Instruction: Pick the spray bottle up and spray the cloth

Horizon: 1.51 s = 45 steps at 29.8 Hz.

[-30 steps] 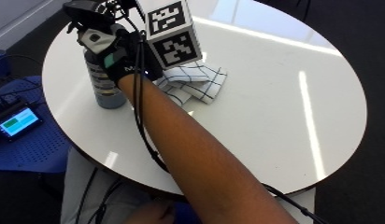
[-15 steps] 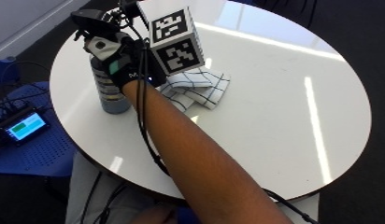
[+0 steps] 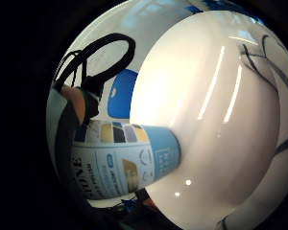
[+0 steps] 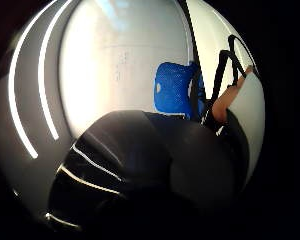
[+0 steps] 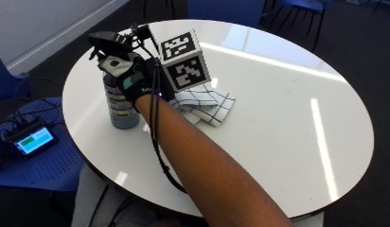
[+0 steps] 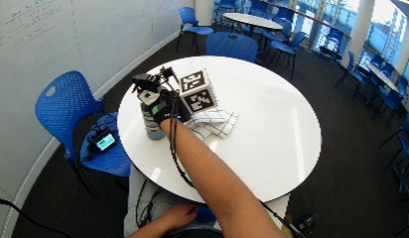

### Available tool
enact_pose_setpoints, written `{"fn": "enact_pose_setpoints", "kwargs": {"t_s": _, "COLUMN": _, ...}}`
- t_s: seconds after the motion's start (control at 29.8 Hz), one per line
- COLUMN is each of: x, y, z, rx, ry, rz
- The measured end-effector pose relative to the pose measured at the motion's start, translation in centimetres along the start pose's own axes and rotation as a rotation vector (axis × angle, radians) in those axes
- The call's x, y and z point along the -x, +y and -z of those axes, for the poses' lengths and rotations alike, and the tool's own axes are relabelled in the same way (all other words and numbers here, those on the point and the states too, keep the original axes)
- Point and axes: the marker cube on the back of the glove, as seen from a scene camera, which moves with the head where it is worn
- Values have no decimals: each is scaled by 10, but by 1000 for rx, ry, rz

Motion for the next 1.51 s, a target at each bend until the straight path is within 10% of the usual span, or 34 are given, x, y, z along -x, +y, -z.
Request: {"fn": "enact_pose_setpoints", "kwargs": {"t_s": 1.51, "x": -12, "y": 91, "z": 56, "rx": 206, "ry": 121, "rz": 135}}
